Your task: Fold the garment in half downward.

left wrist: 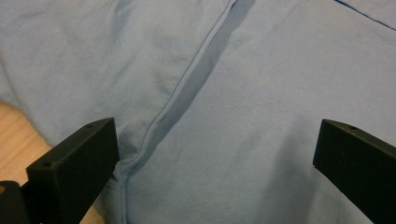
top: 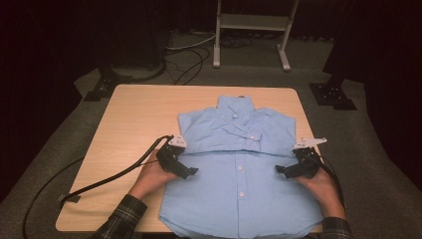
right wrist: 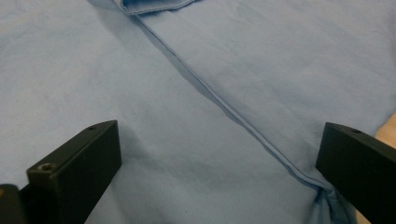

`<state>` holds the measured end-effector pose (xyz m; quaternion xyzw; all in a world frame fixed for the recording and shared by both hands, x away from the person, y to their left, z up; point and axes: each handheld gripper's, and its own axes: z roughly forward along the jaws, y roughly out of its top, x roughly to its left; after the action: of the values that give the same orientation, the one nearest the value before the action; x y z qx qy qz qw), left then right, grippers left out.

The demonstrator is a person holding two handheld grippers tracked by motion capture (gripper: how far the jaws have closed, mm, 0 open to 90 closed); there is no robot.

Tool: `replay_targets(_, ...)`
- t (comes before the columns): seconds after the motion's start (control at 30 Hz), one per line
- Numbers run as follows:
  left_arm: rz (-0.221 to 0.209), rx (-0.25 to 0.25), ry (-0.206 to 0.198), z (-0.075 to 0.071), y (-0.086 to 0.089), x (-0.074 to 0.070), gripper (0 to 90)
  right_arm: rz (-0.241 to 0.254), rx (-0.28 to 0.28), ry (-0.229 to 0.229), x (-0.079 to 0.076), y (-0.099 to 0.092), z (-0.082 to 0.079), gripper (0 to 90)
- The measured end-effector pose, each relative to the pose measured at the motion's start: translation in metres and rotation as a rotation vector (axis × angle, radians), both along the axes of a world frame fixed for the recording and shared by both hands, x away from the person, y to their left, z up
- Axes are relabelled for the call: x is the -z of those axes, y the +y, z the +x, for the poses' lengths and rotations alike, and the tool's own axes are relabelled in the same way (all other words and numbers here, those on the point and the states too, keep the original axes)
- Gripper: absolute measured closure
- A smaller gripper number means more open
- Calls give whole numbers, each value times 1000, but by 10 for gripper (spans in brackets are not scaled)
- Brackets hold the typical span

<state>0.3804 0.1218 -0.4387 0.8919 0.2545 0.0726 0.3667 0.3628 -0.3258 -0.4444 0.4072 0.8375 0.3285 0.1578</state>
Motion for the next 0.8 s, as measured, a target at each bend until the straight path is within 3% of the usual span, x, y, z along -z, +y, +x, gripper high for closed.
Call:
replay_targets(0.33, 55, -10, -2, -5, 5, -3, 0, -7, -7, 11, -1, 13, -5, 0)
replay_targets(0.47, 16, -22, 24, -6, 14, -3, 0, -5, -19, 5, 0, 18, -5, 0)
replay_targets(0.53, 21, -21, 25, -7, 15, -3, 0, -4, -20, 7, -1, 19, -5, 0)
replay_targets(0.8, 91, -30, -6, -16, 22, -4, 0, -8, -39, 8, -1, 33, -7, 0)
